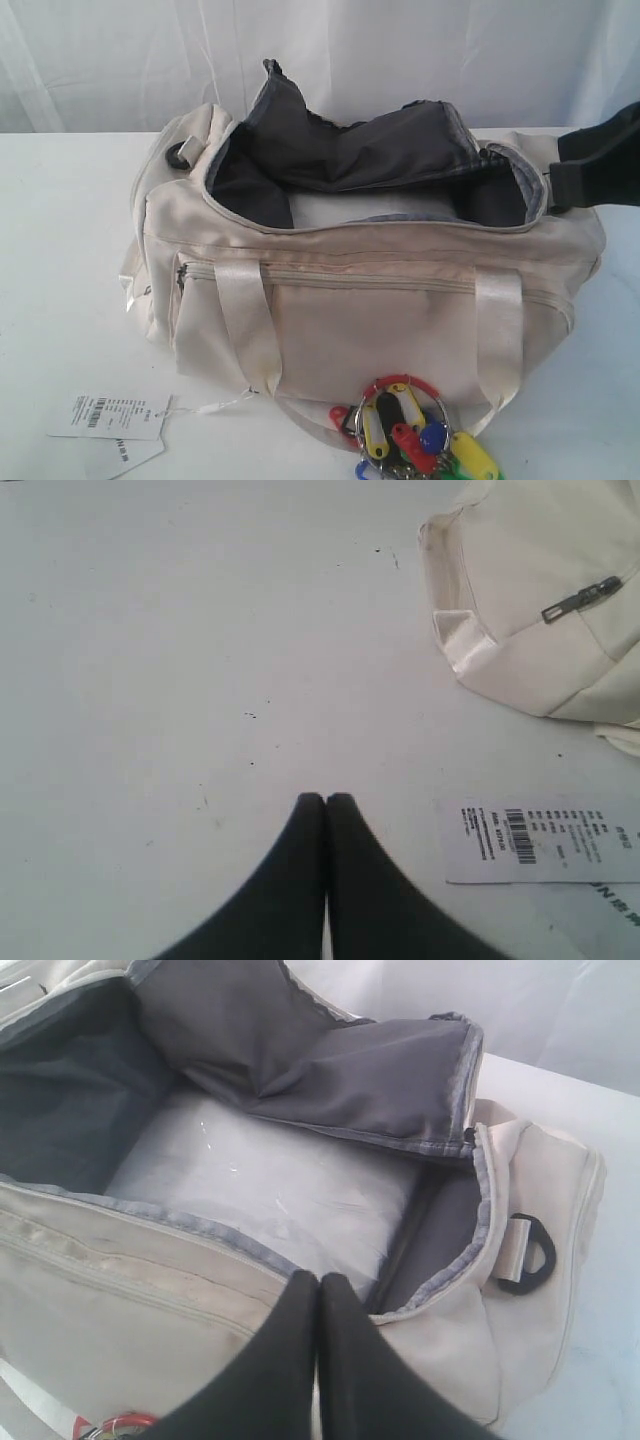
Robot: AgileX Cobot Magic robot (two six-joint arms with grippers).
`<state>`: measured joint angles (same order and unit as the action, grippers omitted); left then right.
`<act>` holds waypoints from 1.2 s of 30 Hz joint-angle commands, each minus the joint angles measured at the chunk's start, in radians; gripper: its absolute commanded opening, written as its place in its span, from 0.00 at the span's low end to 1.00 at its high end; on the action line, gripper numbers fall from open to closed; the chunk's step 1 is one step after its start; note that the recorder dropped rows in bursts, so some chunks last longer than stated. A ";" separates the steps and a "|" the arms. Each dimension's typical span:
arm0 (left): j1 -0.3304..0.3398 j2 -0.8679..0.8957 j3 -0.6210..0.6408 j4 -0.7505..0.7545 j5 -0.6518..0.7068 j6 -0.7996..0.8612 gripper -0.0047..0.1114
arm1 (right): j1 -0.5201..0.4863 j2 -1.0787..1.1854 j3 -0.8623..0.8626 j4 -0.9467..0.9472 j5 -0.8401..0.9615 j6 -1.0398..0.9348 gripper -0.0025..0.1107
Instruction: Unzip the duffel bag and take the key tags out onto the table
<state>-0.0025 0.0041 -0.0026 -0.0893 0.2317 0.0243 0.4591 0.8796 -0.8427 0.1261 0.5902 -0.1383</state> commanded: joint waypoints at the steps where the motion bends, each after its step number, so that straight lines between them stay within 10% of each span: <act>1: 0.001 -0.004 0.003 -0.008 0.000 0.000 0.04 | -0.002 -0.005 0.005 -0.001 -0.013 0.005 0.02; 36: 0.001 -0.004 0.003 -0.006 0.000 0.000 0.04 | 0.000 -0.413 0.132 0.007 -0.002 0.027 0.02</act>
<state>-0.0025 0.0041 -0.0026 -0.0893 0.2317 0.0243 0.4591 0.5463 -0.7534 0.1323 0.5902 -0.1160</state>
